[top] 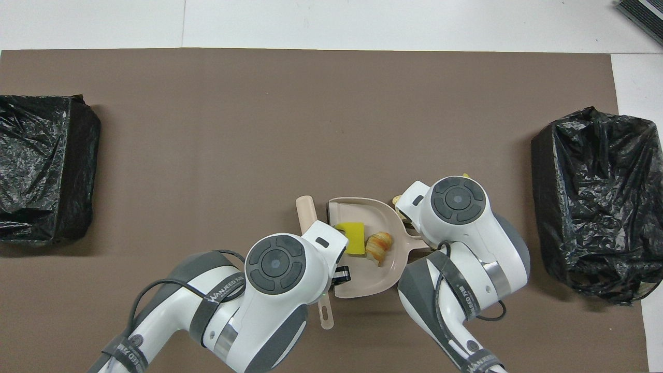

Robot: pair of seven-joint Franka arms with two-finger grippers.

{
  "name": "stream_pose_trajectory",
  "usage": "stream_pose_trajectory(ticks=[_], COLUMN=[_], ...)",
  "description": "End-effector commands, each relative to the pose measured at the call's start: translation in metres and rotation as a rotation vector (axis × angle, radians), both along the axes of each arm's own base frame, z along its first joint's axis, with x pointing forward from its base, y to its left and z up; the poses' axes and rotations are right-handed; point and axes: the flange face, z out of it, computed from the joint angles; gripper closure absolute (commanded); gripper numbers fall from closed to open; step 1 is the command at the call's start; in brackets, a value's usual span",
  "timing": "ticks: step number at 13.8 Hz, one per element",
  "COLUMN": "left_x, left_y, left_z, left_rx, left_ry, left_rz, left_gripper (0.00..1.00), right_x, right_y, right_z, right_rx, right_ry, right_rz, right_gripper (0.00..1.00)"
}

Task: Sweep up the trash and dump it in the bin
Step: 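Brush the trash into the dustpan with the left gripper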

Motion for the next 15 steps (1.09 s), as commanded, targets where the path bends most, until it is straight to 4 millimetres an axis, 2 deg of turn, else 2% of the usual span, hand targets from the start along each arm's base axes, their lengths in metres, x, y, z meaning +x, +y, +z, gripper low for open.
stream_pose_trajectory(ticks=[1,4,5,6,7,9,13,15], left_x=[-0.02,-0.054,-0.068,-0.078,-0.089,-0.097,-0.086,-0.08], left_y=[0.017,0.043,0.055,0.057,0.049,0.038,0.019,0.004], left_z=[0.021,0.001,-0.005,-0.014,-0.024,-0.041,-0.061,-0.057], left_rx=[0.089,0.142,0.147,0.148,0.156,0.126,0.069,0.025], left_ry=[0.037,0.071,0.068,0.057,0.041,-0.005,-0.055,-0.077], left_rz=[0.031,0.064,0.069,0.073,0.12,0.189,0.21,0.201], left_gripper=[1.0,1.0,1.0,1.0,1.0,1.0,1.0,1.0], right_x=[-0.006,-0.005,-0.006,-0.009,-0.008,-0.01,-0.01,-0.01], right_y=[-0.007,-0.02,-0.016,-0.015,-0.016,-0.016,-0.016,-0.016], right_z=[0.001,0.0,-0.001,0.0,0.0,-0.001,-0.001,-0.001], right_rx=[-0.036,-0.034,-0.034,-0.042,-0.045,-0.047,-0.045,-0.046], right_ry=[0.007,0.014,0.013,0.008,0.007,0.008,0.005,0.004], right_rz=[0.035,0.022,0.038,0.049,0.052,0.052,0.053,0.047], right_gripper=[1.0,1.0,1.0,1.0,1.0,1.0,1.0,1.0])
